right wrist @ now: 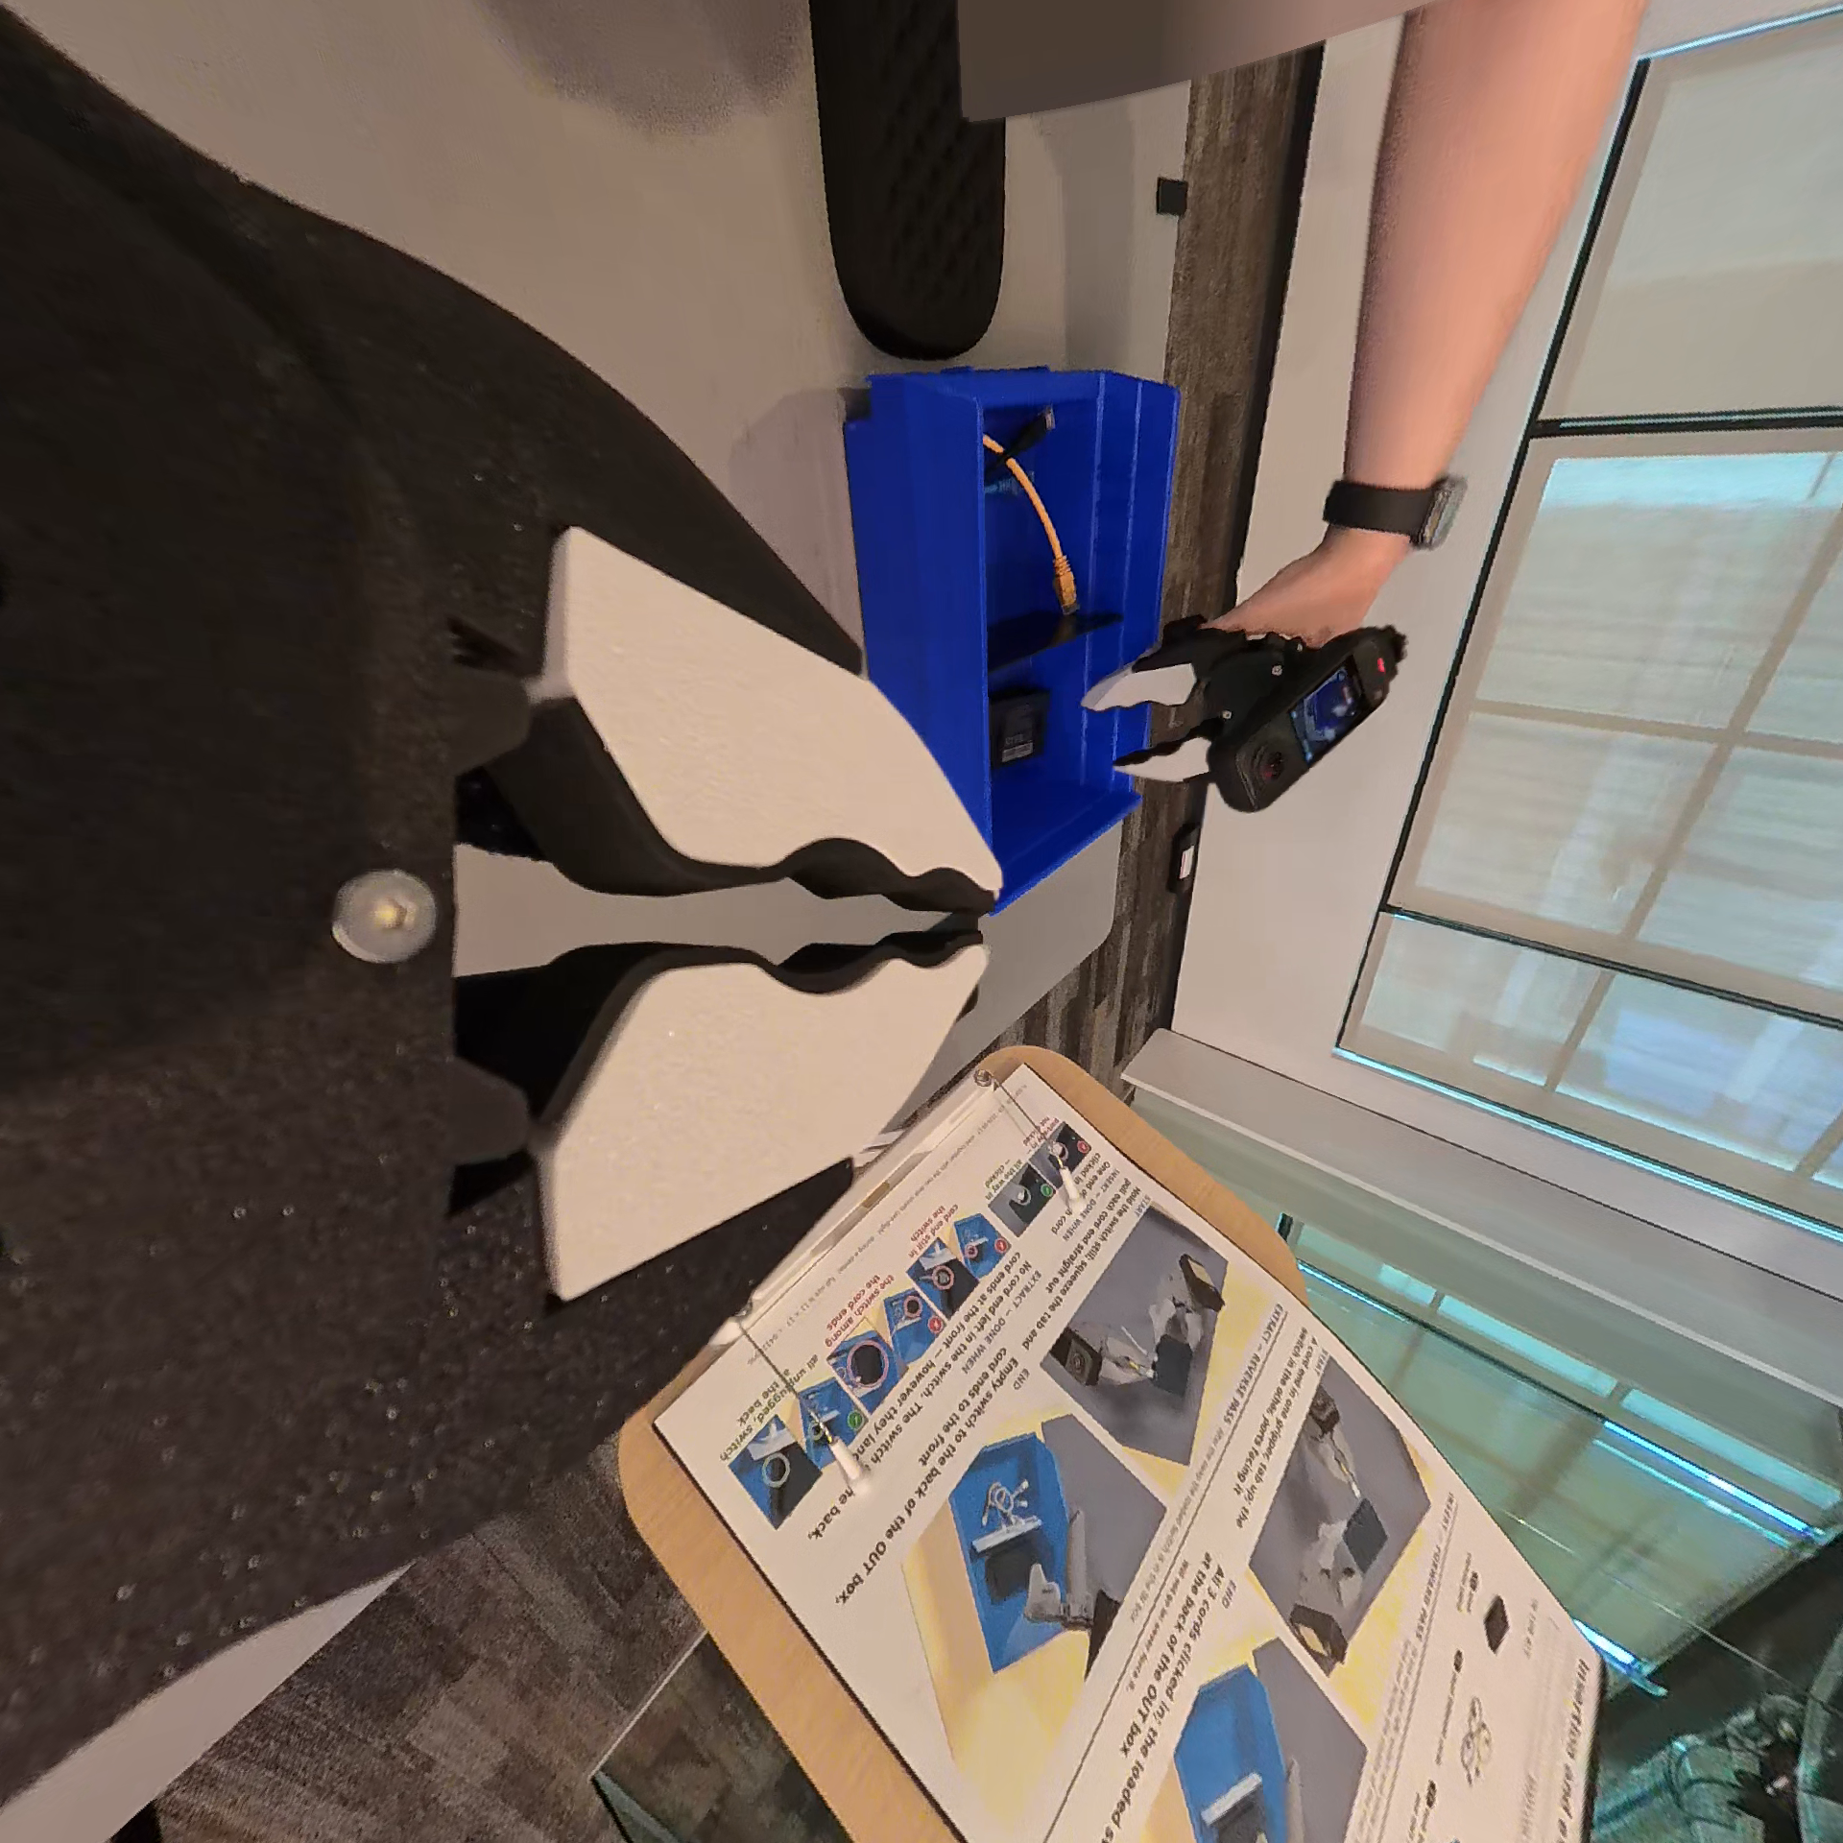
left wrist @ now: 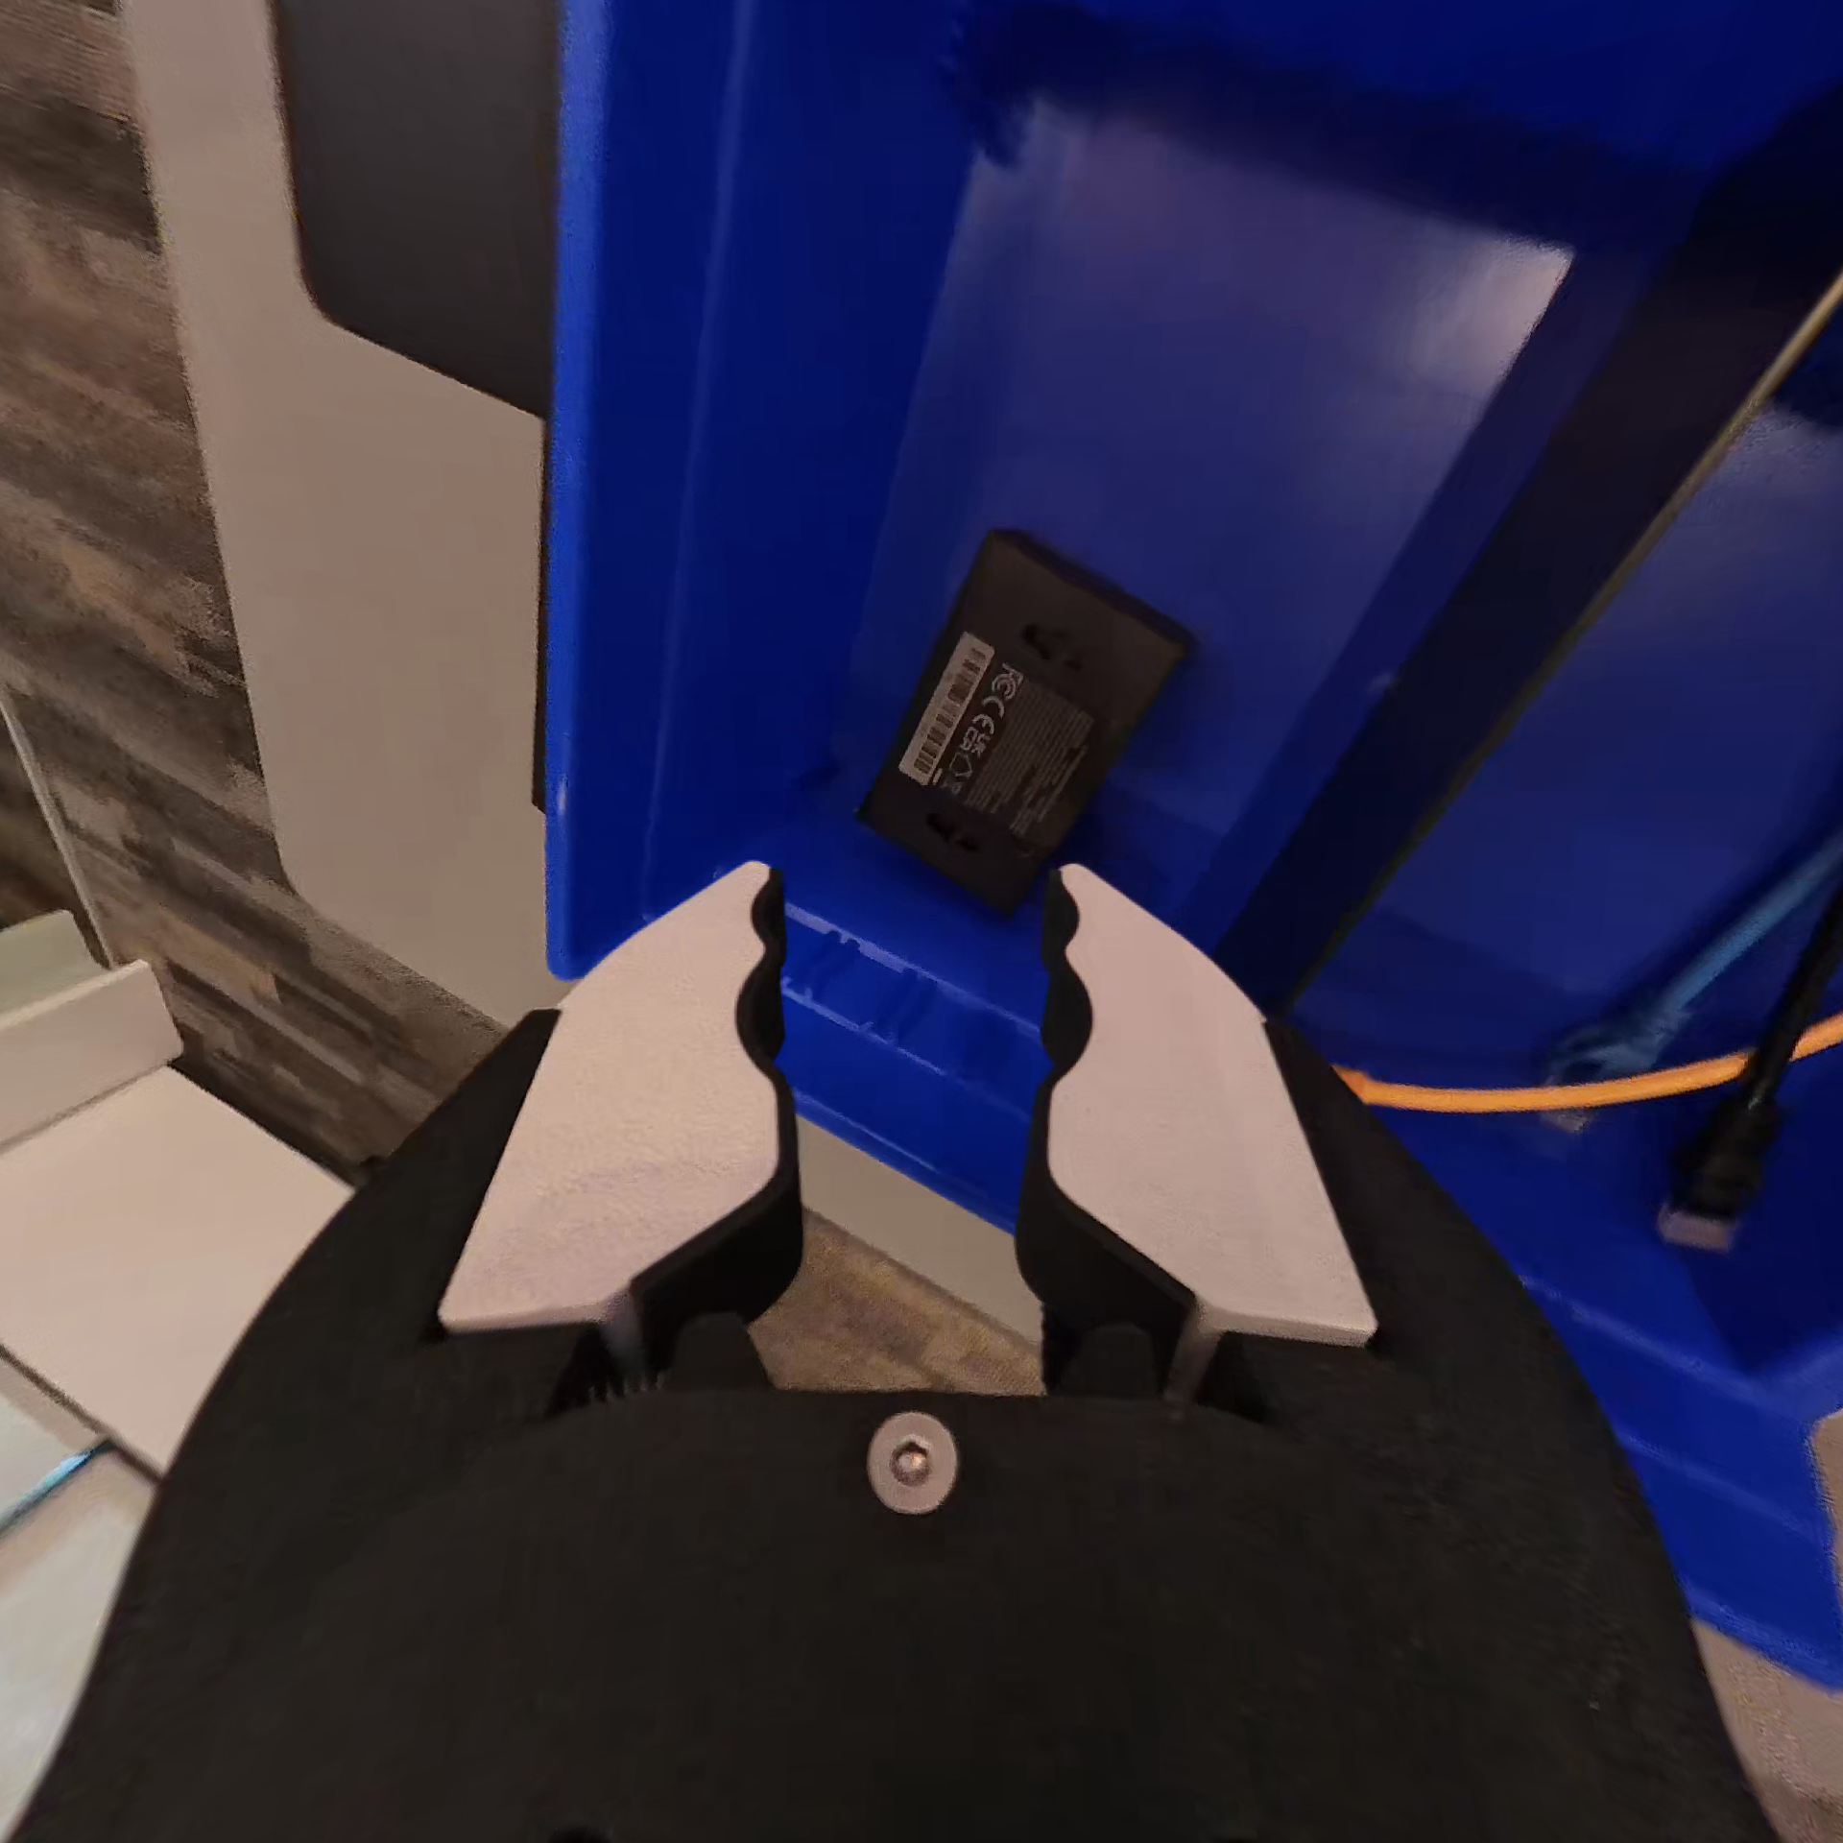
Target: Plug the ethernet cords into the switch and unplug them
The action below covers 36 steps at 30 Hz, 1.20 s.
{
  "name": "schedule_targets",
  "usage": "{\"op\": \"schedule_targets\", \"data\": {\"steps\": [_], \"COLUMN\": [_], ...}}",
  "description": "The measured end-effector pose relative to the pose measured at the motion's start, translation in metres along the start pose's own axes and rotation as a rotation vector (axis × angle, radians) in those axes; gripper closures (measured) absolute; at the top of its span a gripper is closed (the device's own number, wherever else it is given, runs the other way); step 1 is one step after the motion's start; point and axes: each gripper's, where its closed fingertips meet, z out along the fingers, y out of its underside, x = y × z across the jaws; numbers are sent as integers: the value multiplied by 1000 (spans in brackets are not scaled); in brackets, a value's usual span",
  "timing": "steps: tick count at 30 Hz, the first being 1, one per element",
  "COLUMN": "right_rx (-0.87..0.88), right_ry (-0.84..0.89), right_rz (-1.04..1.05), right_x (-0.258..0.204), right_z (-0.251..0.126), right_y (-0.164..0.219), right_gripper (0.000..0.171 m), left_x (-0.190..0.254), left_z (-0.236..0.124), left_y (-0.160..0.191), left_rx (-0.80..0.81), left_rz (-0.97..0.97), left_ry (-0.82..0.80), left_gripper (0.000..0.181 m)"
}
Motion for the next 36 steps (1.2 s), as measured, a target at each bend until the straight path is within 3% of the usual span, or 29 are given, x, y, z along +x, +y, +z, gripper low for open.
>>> {"op": "schedule_targets", "data": {"steps": [9, 20, 36], "right_rx": [-47, -91, -107], "right_ry": [6, -1, 0], "right_rz": [-16, -34, -37], "right_x": [-2, -5, -2], "right_z": [3, 9, 5], "right_y": [7, 16, 21], "right_gripper": [166, 165, 165], "left_x": [13, 28, 26], "left_z": [46, 78, 79], "left_y": [-3, 3, 4], "left_rx": [-130, -169, -233], "left_rz": [267, 282, 240], "left_ry": [144, 266, 273], "left_gripper": [112, 117, 119]}}
